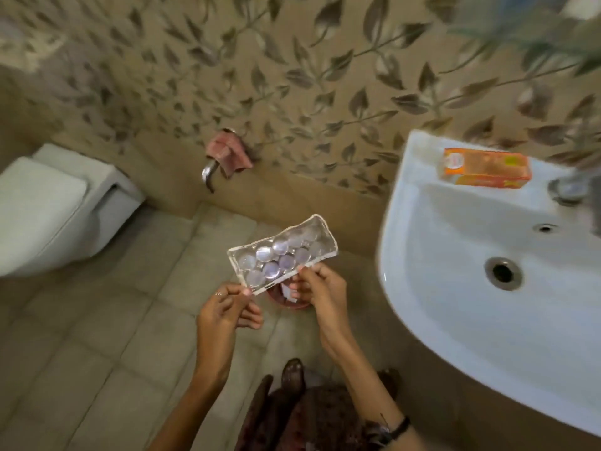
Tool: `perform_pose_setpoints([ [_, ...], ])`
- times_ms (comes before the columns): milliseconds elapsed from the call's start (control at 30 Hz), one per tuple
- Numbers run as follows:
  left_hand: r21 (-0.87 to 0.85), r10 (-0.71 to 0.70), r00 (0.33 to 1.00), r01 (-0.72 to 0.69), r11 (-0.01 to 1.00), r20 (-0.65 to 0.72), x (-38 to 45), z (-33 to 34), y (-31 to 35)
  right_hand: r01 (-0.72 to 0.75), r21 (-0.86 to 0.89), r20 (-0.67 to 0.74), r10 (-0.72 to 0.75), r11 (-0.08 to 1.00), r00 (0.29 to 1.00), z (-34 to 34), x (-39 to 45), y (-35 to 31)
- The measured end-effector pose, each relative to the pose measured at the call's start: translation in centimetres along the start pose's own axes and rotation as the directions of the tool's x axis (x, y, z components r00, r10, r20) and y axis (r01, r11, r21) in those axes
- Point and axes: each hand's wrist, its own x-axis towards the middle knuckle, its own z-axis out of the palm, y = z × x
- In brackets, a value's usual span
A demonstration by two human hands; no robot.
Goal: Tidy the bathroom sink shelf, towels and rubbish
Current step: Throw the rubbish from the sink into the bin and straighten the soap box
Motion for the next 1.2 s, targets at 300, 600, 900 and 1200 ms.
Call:
perform_pose_setpoints([
  [300,0.086,-0.268,0.958,0.277,0.957,-0.099,7.7,-1.1,-10.8,-0.331,-0.127,-0.139,0.314,0.935,0.939,0.4,9.2,9.7],
  [600,0.086,-0.466,0.867,0.485,0.87,-0.178,17.8,2.7,-25.0,-0.579,-0.084,-0.32,0.528,0.811,0.786,-2.5,22.1,21.2],
  [900,0.191,-0.63,0.771,0.634,0.749,-0.088,22.8,2.4,-31.0,-0.639,-0.113,-0.316,0.583,0.761,0.749,-3.9,26.8,27.5],
  [1200,-0.047,-0.536,0.842,0.538,0.841,0.062,19.5,4.4,-22.8,-0.469,0.18,-0.181,0.498,0.865,0.848,0.8,22.8,20.5],
])
